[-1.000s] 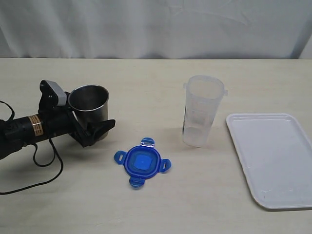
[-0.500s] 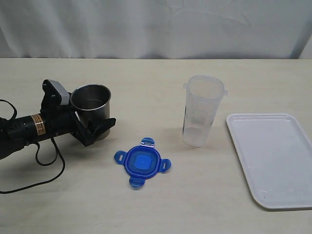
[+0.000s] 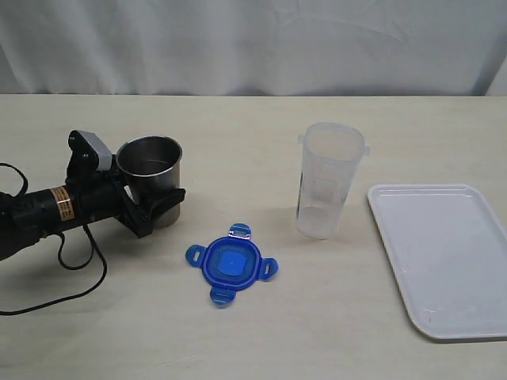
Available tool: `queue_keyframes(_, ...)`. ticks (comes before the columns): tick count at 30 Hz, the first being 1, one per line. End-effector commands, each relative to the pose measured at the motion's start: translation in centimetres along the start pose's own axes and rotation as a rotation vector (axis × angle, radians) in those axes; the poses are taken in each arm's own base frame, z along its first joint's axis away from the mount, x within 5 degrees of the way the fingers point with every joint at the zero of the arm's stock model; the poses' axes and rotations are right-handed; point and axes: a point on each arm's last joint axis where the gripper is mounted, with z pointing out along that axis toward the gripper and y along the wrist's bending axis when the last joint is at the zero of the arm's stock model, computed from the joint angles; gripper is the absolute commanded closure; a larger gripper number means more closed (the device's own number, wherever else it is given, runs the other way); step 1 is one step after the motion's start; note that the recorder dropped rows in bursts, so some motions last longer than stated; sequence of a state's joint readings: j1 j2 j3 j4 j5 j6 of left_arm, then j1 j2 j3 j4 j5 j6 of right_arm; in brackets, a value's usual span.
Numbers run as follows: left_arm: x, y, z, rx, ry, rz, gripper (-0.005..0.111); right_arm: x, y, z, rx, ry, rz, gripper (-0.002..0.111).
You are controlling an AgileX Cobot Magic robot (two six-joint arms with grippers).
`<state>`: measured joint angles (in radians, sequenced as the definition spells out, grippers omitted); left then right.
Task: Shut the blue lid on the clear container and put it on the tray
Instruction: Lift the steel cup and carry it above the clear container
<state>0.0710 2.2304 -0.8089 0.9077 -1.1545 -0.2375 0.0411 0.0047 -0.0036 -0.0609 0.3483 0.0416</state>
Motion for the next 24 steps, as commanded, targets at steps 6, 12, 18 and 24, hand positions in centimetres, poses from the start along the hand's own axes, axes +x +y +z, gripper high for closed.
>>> queue_keyframes(6,-6.2,0.1,-1.1,-0.002,-0.164,-0.017,0.107,0.1,0.0,0.0,0.003,-0.005,0.003,0.104)
queue_keyframes(12,-9.6,1.4,-0.1,0.048,-0.147,-0.059,0.107,0.1,0.0,0.0,0.003,-0.005,0.003,0.104)
queue_keyframes(18,-13.0,0.6,3.6,0.065,-0.105,0.018,0.107,0.1,0.0,0.0,0.003,-0.005,0.003,0.104)
queue_keyframes(24,-16.4,-2.2,6.9,0.123,-0.124,0.087,0.107,0.1,0.0,0.0,0.003,-0.005,0.003,0.104)
